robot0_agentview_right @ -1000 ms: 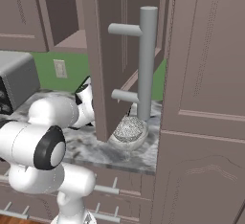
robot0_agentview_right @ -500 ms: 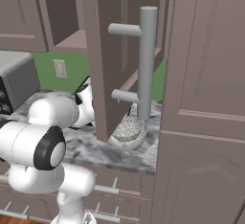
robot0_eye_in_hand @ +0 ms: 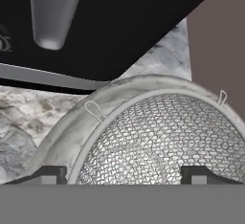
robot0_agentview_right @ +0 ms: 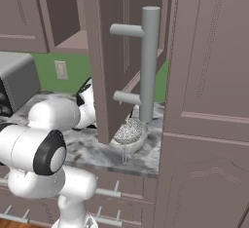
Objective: Open the cabinet and setup a tea strainer by placing it in the bowl upright.
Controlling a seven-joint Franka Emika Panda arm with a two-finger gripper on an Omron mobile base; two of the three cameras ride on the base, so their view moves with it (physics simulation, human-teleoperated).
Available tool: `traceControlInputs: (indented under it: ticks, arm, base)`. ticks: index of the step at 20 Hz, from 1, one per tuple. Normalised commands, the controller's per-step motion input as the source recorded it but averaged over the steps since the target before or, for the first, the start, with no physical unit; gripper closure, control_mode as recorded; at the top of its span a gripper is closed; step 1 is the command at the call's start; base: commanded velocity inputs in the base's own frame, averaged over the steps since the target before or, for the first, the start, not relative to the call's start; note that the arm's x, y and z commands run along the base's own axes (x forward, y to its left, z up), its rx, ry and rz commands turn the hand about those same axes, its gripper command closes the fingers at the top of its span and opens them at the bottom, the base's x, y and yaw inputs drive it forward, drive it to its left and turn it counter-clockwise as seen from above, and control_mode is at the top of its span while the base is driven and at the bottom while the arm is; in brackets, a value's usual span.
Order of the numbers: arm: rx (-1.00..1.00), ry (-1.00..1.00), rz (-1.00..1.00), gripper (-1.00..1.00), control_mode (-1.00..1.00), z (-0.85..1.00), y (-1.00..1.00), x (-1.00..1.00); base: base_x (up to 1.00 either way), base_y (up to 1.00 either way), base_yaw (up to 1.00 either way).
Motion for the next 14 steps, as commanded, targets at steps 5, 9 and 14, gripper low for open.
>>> traceControlInputs:
  ticks: [5,9,14]
  arm:
    - [0.0,0.0,0.0,-1.0,-1.0,0.17,0.0,-0.1]
    - [0.0,0.0,0.0,-1.0,-1.0,0.16,0.0,-0.16]
    - [0.0,0.0,0.0,-1.0,-1.0,0.16,0.0,-0.24]
  base:
    - [0.0,0.0,0.0]
    - [0.0,0.0,0.0]
    - [0.0,0.0,0.0]
